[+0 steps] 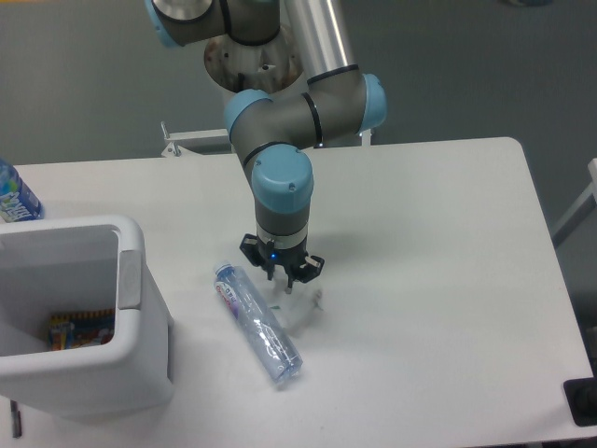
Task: Place the trash in the trash can
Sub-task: 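Lower the gripper onto the crumpled wrapper and close on it, then lift the wrapper and carry it over the white trash bin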
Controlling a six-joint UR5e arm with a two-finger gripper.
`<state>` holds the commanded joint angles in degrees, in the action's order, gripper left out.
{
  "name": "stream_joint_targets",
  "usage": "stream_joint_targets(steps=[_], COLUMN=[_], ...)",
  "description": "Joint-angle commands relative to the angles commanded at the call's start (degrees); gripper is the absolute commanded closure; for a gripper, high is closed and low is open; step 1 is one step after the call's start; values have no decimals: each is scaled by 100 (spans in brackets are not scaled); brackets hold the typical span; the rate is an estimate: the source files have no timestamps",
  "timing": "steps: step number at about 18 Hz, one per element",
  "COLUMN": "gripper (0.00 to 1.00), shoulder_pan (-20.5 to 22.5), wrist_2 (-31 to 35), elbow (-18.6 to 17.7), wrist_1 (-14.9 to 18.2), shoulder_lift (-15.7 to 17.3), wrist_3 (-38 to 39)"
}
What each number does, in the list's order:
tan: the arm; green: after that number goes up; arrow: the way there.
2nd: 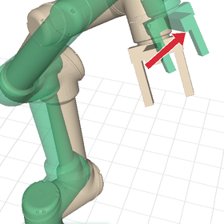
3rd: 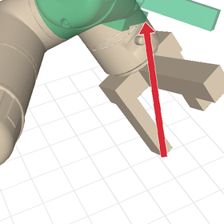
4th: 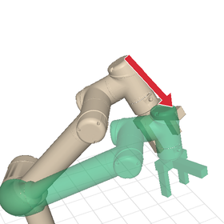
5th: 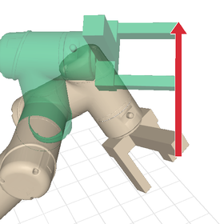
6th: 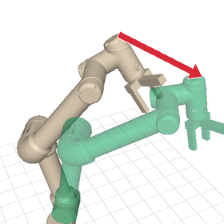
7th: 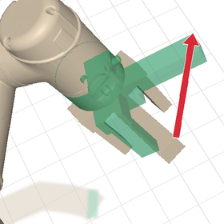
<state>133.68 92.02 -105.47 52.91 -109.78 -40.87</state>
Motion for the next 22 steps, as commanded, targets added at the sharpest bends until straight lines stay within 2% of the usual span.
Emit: stream_joint_targets(steps=[2, 6, 10, 13, 15, 18, 22], gripper=[99, 100, 100, 100, 100, 100, 100], shoulder_pan=[-9, 17, 228, 377, 457, 474, 431], wrist_2=[9, -9, -148, -666, -1035, -1650, -2494], elbow=[17, 88, 527, 895, 1211, 1563, 1828], wrist_1=[9, 18, 105, 114, 123, 106, 62], shoulder_lift=[0, 70, 359, 413, 570, 677, 1010], wrist_3=[0, -61, -79, -70, 26, 648, 1965])
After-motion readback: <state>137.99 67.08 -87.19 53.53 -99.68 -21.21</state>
